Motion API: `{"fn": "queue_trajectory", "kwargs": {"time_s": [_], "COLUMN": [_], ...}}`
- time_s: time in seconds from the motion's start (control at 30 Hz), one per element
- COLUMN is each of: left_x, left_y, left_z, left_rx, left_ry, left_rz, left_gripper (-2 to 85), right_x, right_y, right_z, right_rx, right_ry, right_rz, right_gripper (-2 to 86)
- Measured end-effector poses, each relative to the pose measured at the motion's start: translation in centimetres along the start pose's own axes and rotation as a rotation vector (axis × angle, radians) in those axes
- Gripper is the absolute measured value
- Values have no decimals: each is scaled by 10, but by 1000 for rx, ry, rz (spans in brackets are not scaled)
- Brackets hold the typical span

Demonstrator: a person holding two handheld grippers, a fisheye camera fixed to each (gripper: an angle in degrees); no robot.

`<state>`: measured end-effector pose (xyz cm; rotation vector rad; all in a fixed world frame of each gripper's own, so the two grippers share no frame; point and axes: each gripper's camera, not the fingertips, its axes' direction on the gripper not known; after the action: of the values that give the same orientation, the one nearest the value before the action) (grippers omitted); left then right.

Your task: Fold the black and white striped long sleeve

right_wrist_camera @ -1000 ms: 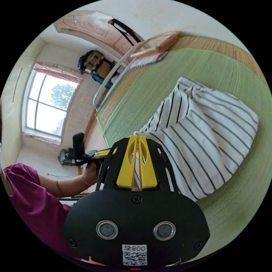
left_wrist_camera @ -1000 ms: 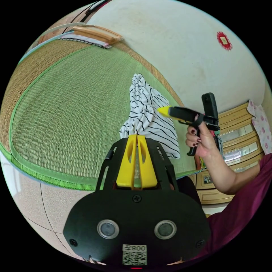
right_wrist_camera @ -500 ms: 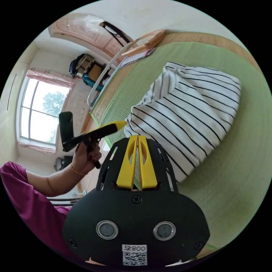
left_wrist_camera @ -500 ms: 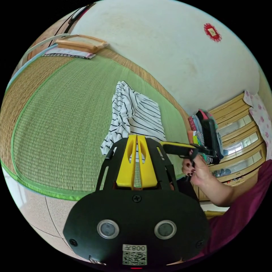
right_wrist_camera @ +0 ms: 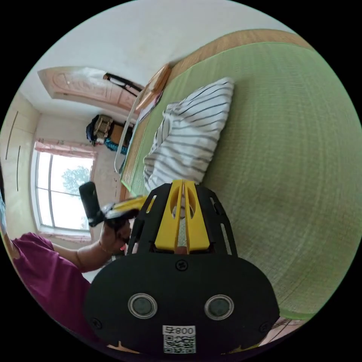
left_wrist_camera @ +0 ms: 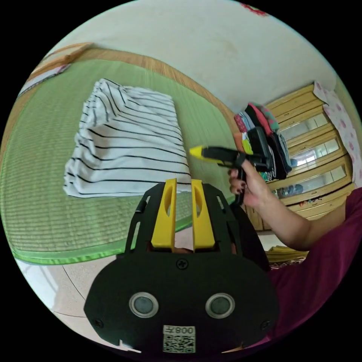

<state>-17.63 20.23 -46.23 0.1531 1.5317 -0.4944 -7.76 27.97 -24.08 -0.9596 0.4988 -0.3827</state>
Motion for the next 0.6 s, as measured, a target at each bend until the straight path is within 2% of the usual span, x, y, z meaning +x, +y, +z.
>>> {"fn": "queue_trajectory", "kwargs": {"time_s": [0.17,0.43,0.6], "left_x": [-50,-109,-123], "left_y": [22,32,40], "left_z": [29,43,41], "left_rx": [7,95,111], "left_ry": [192,377,422], "left_rz": [-229,-371,-355], "left_gripper": [70,40,19], "right_x": [45,64,64], "right_y": [-58,-129,-150], "right_z": [9,50,69], "right_rx": [13,-13,-53], "right_ry": [6,7,19], "right_rz": [69,102,76], "right_gripper": [61,69,36]}}
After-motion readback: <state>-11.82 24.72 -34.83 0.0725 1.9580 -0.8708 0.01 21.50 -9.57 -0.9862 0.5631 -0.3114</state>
